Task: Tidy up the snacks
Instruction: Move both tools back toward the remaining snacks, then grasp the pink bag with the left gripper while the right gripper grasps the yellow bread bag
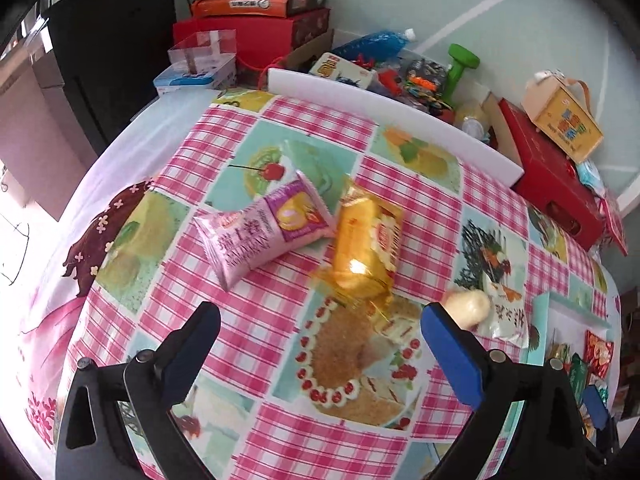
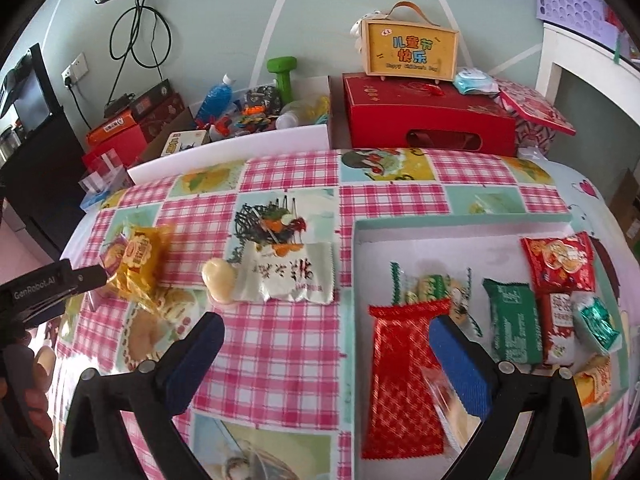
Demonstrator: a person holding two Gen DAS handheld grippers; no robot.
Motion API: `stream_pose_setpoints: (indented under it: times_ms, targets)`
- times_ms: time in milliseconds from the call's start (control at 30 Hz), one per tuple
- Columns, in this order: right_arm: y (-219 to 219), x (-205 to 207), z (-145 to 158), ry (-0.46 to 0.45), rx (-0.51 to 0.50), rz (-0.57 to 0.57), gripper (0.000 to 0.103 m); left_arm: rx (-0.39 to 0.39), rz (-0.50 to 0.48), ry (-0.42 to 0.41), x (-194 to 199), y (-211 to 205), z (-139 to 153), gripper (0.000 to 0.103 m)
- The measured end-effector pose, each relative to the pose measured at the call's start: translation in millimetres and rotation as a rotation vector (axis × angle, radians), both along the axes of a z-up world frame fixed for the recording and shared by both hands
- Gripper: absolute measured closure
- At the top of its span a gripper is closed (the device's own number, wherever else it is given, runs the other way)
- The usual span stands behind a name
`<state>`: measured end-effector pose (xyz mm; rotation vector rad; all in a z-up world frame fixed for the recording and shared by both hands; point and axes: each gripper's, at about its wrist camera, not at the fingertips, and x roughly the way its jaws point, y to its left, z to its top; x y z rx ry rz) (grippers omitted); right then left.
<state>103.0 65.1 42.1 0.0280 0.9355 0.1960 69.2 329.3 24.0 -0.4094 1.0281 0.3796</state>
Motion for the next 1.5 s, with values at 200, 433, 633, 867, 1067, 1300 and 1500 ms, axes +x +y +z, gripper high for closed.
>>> stream_pose_setpoints:
  times_ms: [200,433,633,867,1067,1300,1500]
  targets:
    - [13.9,22.3,0.9,0.021,-0.005,0.015,0.0,-0.05,-0.068,-0.005,17.5,18.9,2.5,0.003]
    - [36.8,38.3,4.3,0.039,0.035,0.056,0.001,-0.061,-0.044,0.019,32.4,54.7,-0.1,0.003]
    - [87.9,53.6,6.0,0.061,0.083,0.134,0.004,-0.033,-0.054,0.049,39.7,76.5,-5.0,0.003]
    - [157.4,64.8,-14.9,0.103,0.054,0.232,0.01,-0.022,-0.074,0.066,45.8,101.2,-10.3,0.003]
    - [188.4,77.8,-35.6,0.144,0.03,0.242,0.018,-0.025,-0.103,0.052,51.2,111.1,-11.0,0.003]
    - [200.5,80.0,-43.8,0.16,0.015,0.249,0.041,-0.057,-0.121,0.037,53.9,112.6,-17.5,0.003]
    - [194.0,75.0,-43.9,0.151,-0.013,0.246,0.056,-0.065,-0.156,0.039,56.3,101.1,-21.1,0.003]
